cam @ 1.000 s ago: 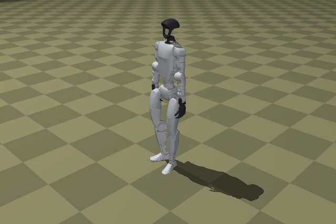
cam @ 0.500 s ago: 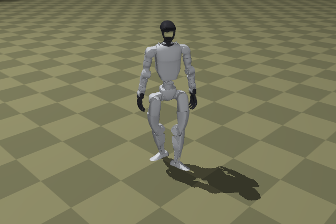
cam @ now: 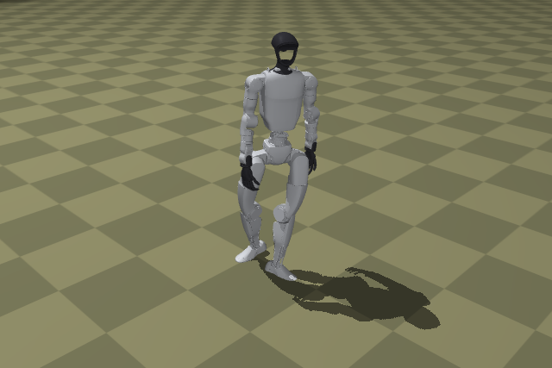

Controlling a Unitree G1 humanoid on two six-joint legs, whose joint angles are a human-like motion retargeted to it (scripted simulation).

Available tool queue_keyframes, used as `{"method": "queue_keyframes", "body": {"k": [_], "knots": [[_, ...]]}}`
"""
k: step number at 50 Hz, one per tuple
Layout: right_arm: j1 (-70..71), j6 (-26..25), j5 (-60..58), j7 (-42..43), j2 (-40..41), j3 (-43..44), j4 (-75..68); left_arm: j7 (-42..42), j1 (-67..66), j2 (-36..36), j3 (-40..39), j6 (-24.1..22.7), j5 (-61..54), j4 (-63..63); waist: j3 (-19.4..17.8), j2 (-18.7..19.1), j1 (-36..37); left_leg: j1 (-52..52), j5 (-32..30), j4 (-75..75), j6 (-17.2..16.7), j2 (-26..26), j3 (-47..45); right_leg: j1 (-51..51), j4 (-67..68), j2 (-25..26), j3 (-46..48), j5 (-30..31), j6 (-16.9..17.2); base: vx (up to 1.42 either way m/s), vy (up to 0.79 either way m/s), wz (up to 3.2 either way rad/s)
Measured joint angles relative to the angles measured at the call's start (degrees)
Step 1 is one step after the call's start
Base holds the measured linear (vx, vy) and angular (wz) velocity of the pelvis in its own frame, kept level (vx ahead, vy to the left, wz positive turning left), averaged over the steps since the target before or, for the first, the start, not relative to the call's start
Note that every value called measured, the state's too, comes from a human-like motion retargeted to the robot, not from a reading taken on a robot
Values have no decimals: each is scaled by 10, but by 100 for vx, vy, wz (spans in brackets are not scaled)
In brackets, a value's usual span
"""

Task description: In place motions

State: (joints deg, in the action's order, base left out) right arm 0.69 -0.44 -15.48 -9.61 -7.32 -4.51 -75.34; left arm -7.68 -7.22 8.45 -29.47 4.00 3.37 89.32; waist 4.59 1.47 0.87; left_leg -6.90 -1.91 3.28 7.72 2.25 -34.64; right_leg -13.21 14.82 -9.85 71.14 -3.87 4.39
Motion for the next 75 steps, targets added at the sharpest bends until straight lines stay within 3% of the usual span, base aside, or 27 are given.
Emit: {"method": "queue_keyframes", "body": {"k": [3,4,7,8,10,14,20,25,30,33,37,58,69,75], "knots": [[-11,-8,-9,13,-8,10,-40,0,33,-1,12,-1,-13,-11,-15,34,-25,16,-1,1,4,-24,43,-9,89,-10,-26,24,-55,24,11,97],[-14,-12,-7,18,-10,15,-53,-1,44,0,17,-2,-17,-16,-19,40,-34,19,-2,1,5,-27,55,0,127,-20,-54,21,-58,23,9,98],[-21,-27,12,27,-12,30,-90,-9,76,9,30,-5,-23,-31,-23,30,-46,19,-2,1,9,-14,70,91,262,-54,-231,-12,-25,14,5,13],[-21,-30,20,29,-12,35,-100,-11,87,14,32,-7,-22,-35,-14,11,1,14,3,3,7,-8,20,145,301,-63,-342,-26,-8,7,0,-85],[-32,-33,35,31,-10,51,-112,-9,101,21,50,-10,-22,-42,-26,28,-69,15,-5,-2,10,-14,95,156,341,-48,-319,-35,-12,10,-1,175],[-44,-35,36,24,-10,49,-111,-6,125,36,63,-14,-24,-42,-39,26,-99,23,-6,-6,9,-15,110,194,360,-19,-378,-51,-1,9,-4,100],[-50,-34,10,24,-11,41,-105,5,148,42,71,-14,-12,-11,-39,11,-108,29,-3,-6,7,-5,117,244,314,27,-439,-70,8,9,-3,24],[-37,-37,5,20,-4,29,-91,4,132,32,72,-14,-8,4,-46,1,-127,42,2,-7,4,3,121,246,171,115,-565,-93,9,8,-6,22],[-33,-28,17,10,6,21,-62,7,111,26,72,-11,6,32,-52,-23,-161,66,9,-13,3,28,139,183,-3,152,-631,-89,-46,9,-6,48],[-29,-28,21,4,10,26,-57,17,108,16,70,-6,20,48,-42,-17,-153,64,8,-10,0,23,148,180,-18,128,-554,-73,-43,13,-5,32],[-24,-25,12,8,9,17,-47,9,87,5,79,-17,-1,40,-40,-14,-138,71,11,-8,-8,13,138,162,-45,124,-533,-60,-38,7,-5,14],[-17,-22,6,4,19,1,-51,18,72,22,46,-9,5,34,-7,-14,-133,65,19,-14,-28,9,161,130,-124,134,-499,-44,-62,2,-7,15],[-24,-27,4,6,1,17,-86,21,90,-1,31,-15,-20,4,-14,-29,-95,22,37,-110,-23,22,224,136,-131,121,-526,-34,-64,-3,-2,-13],[-26,-36,0,14,-8,30,-99,20,85,-17,19,-18,-42,2,-14,-22,-68,14,28,-107,-16,44,338,140,-127,126,-556,-28,-65,0,4,-50]]}}
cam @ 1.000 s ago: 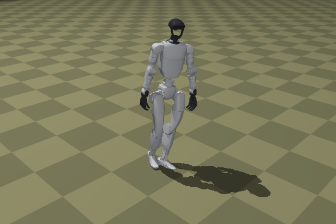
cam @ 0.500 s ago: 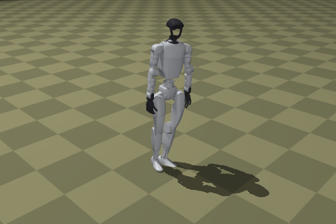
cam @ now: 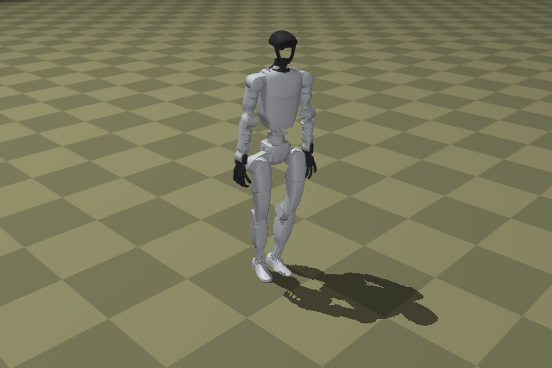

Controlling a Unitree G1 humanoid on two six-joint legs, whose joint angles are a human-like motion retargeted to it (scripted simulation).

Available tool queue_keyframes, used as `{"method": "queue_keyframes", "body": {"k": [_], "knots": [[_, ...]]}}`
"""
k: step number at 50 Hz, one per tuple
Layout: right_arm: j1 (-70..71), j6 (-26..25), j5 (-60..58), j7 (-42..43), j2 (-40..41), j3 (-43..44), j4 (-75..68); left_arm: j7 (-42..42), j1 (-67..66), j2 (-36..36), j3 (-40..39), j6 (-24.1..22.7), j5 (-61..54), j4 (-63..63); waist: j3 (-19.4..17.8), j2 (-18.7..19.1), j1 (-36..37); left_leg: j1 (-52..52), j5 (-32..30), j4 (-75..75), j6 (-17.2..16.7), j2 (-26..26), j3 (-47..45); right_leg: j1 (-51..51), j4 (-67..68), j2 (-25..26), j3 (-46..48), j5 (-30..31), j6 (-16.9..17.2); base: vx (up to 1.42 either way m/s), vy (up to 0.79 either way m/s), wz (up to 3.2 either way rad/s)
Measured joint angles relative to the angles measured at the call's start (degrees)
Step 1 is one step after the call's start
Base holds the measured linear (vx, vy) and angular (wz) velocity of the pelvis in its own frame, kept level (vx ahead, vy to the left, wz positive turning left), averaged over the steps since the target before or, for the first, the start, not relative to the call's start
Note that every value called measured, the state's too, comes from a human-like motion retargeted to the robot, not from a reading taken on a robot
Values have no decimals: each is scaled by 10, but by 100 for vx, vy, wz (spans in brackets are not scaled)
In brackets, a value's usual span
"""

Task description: In place motions

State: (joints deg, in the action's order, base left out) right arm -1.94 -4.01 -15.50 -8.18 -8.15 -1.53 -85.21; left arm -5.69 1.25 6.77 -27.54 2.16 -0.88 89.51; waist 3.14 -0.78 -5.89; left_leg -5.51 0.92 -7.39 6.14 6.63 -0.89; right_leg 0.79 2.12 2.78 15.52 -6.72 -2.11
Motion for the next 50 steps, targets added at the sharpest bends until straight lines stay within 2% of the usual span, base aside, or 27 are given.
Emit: {"method": "queue_keyframes", "body": {"k": [6,15,19,23,27,32,35,41,45,50], "knots": [[-7,2,16,-5,-3,9,6,-9,-5,-7,-13,6,-33,3,-3,12,-31,13,-4,32,0,-21,-55,1,13,1,9,-6,6,-1,5,13],[-12,6,-2,-6,-6,8,8,-13,15,4,32,10,-17,-18,-20,27,-52,14,-10,39,7,-33,-89,36,83,-9,-5,-30,17,-4,10,-20],[-15,4,-11,-8,-5,3,7,-24,30,4,43,9,-34,-14,-36,30,-73,24,-7,41,11,-39,-112,44,96,-6,-28,-19,16,-8,8,-62],[-14,3,-18,-14,-3,0,7,-26,42,11,63,11,-19,-3,-33,37,-97,19,0,43,11,-50,-143,72,108,-2,-48,-20,2,-12,5,-106],[-7,0,-21,-19,-2,-4,13,-30,42,19,85,9,-7,1,-34,47,-118,19,2,55,8,-65,-193,81,113,-10,5,-41,-20,-17,0,-164],[-2,0,-8,-31,-4,-6,27,-31,47,27,88,15,9,27,-40,57,-142,35,9,80,-2,-85,-271,68,110,-40,154,-71,-28,-19,-1,-205],[6,-6,-6,-28,-8,-4,25,-29,44,28,81,16,13,37,-33,56,-128,46,20,96,-7,-88,-336,53,107,-60,242,-84,-20,-13,-3,-275],[12,-15,12,-22,-12,6,16,-24,29,26,62,14,17,45,-14,56,-104,64,51,104,-27,-98,-486,23,88,-77,380,-88,21,-12,-9,-255],[17,-21,32,-19,-13,16,8,-23,29,32,57,17,22,53,-12,48,-108,80,62,110,-41,-90,-564,22,63,-77,395,-38,44,-8,-10,-165],[8,-25,42,-16,-13,28,-5,-22,35,40,65,19,28,54,-17,50,-138,89,67,108,-52,-95,-601,38,40,-60,335,-1,31,-5,-11,-65]]}}
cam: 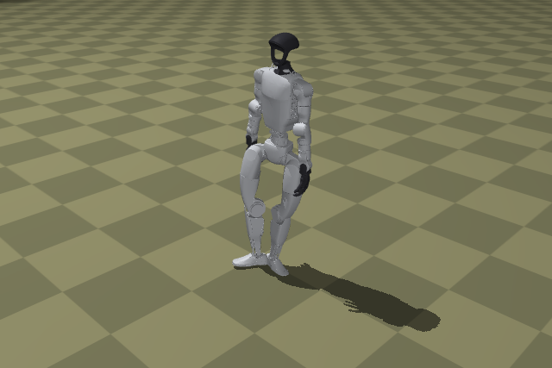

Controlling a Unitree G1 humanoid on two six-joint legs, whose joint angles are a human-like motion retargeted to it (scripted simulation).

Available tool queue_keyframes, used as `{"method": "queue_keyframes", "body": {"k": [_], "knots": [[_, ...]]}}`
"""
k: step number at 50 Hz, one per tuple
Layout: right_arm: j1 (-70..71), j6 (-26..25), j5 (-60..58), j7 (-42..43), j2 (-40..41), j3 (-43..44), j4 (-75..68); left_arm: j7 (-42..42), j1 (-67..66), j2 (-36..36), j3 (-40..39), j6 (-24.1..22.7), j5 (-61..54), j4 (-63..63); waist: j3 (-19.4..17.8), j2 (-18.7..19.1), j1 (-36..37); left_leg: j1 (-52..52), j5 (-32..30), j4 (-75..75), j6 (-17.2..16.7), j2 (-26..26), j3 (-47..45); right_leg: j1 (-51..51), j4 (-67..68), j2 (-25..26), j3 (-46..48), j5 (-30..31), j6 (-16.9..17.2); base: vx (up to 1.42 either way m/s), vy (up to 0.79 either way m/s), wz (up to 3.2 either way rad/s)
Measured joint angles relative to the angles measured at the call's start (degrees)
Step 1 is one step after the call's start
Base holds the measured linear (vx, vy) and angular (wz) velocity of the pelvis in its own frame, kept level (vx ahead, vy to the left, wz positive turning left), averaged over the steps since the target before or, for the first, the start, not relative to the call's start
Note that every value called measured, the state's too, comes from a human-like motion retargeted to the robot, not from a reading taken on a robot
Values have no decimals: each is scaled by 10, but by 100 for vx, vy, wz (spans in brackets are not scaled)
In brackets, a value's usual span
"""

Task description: In place motions

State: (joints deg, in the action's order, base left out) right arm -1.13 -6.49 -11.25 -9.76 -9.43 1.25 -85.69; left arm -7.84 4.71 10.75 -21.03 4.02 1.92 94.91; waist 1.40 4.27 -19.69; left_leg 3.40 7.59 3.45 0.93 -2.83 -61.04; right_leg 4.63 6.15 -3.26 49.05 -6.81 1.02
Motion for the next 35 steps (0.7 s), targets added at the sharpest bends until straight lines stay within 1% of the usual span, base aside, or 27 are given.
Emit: {"method": "queue_keyframes", "body": {"k": [5,10,18,20,22,23,24,25,27,29,31,32,33,35], "knots": [[-14,-3,-4,3,-1,7,-18,-1,16,0,6,0,0,-9,-10,8,-26,3,1,-7,-5,-11,-4,-1,-7,10,-20,11,-2,-3,-9,-8],[-26,-9,-16,1,1,10,-37,-6,22,-9,5,-7,-3,-32,-5,14,-34,0,-4,-5,-10,-15,1,4,-10,16,-32,23,-6,2,-11,7],[-25,-6,-36,-6,7,7,-15,-5,10,-13,9,-8,3,-22,7,24,-34,2,-11,-12,-27,-32,5,2,-13,27,-36,9,-5,5,-14,8],[-20,-6,-39,-6,9,4,-2,-3,0,-12,3,-7,4,-17,8,27,-47,4,-13,-18,-31,-40,15,0,-15,29,-25,7,-7,5,-14,76],[-12,-7,-42,-6,11,2,15,0,-12,-12,-5,-7,6,-16,3,30,-100,-4,-18,-30,-29,-49,67,-2,-26,30,27,11,-15,5,-21,160],[-9,-7,-44,-6,11,-2,22,1,-21,-12,-10,-7,7,-16,5,25,-101,-2,-19,-37,-29,-50,66,-4,-30,33,26,8,-19,3,-19,-47],[-4,-6,-48,-8,11,-8,30,2,-30,-11,-18,-7,8,-17,11,18,-69,8,-20,-44,-33,-51,30,-5,-25,34,-10,0,-18,3,-16,-264],[2,-4,-51,-10,11,-15,37,3,-39,-10,-28,-7,10,-19,19,9,-19,22,-21,-52,-39,-52,-24,-6,-16,32,-62,-10,-13,3,-21,-238],[5,2,-48,-9,13,-10,51,4,-56,-8,-30,-6,10,-20,24,-4,-29,25,-48,-78,-27,-58,-7,-8,-20,20,-48,-8,-14,4,-21,-47],[12,6,-38,-9,14,-11,62,7,-72,-7,-38,-5,8,-22,36,-27,-23,21,-60,-122,0,-59,0,-10,-22,-4,-53,-8,-11,3,-12,-17],[20,11,-26,-9,15,-9,65,10,-85,-7,-42,-4,4,-24,52,-51,-12,3,-43,-182,39,-60,23,-6,-23,-32,-60,-5,-9,4,-16,-40],[24,12,-22,-9,14,-8,64,11,-91,-8,-43,-3,2,-24,58,-60,-4,-12,-30,-215,50,-63,45,-3,-23,-43,-66,-3,-9,8,-13,-63],[27,11,-20,-10,13,-8,62,10,-96,-10,-44,-2,-1,-24,63,-65,6,-33,-21,-245,51,-65,83,-1,-24,-47,-74,-1,-11,7,-7,-78],[38,5,-20,-10,10,-9,55,8,-102,-17,-50,0,-8,-23,61,-67,25,-83,-1,-298,40,-58,178,-1,-30,-46,-90,5,-15,2,-3,-93]]}}
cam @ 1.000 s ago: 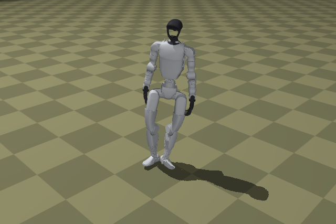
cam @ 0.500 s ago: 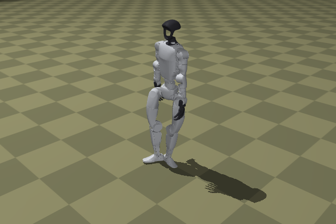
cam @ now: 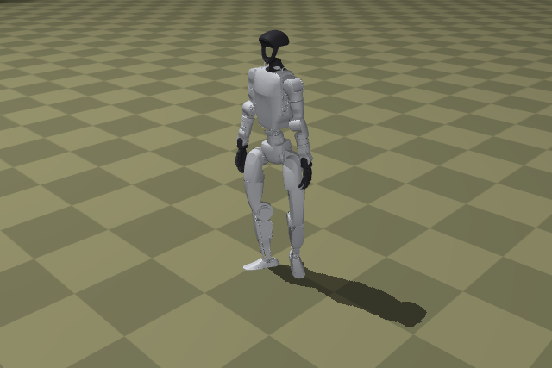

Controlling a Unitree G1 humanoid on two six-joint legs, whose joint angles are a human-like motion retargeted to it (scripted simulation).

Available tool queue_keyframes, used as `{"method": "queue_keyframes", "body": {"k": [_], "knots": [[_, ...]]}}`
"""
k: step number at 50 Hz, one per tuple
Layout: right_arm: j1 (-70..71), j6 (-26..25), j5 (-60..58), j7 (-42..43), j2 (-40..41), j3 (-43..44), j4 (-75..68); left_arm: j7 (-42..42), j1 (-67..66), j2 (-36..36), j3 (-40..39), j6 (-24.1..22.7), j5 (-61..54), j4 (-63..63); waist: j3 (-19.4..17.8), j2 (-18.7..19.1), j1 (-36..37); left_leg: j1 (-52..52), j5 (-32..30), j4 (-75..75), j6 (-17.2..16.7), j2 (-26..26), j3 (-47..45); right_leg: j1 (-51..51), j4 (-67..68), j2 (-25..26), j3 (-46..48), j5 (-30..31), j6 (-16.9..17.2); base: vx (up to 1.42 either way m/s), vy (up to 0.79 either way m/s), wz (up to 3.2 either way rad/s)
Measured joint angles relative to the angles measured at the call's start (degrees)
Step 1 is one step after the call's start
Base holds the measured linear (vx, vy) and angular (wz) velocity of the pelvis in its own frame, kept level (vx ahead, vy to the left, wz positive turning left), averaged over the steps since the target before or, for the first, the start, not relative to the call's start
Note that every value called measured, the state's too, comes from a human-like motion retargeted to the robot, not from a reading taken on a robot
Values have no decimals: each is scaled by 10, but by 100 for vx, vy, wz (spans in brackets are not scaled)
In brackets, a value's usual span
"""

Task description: In place motions

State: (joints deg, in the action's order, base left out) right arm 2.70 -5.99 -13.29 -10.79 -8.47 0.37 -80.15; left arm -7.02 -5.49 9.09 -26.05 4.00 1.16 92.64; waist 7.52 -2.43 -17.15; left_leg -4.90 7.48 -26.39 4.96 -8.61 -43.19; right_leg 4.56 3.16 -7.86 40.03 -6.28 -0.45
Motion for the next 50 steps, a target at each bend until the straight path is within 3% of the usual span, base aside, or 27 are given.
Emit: {"method": "queue_keyframes", "body": {"k": [7,11,15,18,30,50], "knots": [[28,-4,5,5,-10,-7,-3,0,7,-24,-6,-4,-11,-6,-46,14,54,-49,-1,85,12,96,181,-12,-15,29,-57,18,-19,-3,0,-108],[20,-1,-1,4,-10,-9,1,-2,6,-28,7,-4,-6,-5,-64,30,80,-45,-40,152,30,145,307,-27,-19,63,-91,19,-28,7,-3,-107],[10,-4,-11,3,-6,-16,-18,-5,1,-25,10,-1,2,3,-59,46,76,-11,-36,193,26,128,275,-34,-12,89,-122,12,-29,14,-5,-67],[-4,-7,-4,13,3,-16,-41,-3,6,-21,10,2,7,6,-45,44,39,-10,-49,209,18,127,284,-35,-13,87,-108,7,-25,9,-6,18],[-44,-29,-29,15,-15,-9,-135,-7,60,-24,38,-7,-6,-38,-22,45,42,6,-48,232,23,130,274,-44,-14,91,-112,-3,-16,7,0,-3],[-16,0,1,-2,16,-16,-5,-5,44,-30,37,-8,8,8,-21,46,46,5,-40,235,32,136,282,-32,1,92,-138,-5,-2,1,0,0]]}}
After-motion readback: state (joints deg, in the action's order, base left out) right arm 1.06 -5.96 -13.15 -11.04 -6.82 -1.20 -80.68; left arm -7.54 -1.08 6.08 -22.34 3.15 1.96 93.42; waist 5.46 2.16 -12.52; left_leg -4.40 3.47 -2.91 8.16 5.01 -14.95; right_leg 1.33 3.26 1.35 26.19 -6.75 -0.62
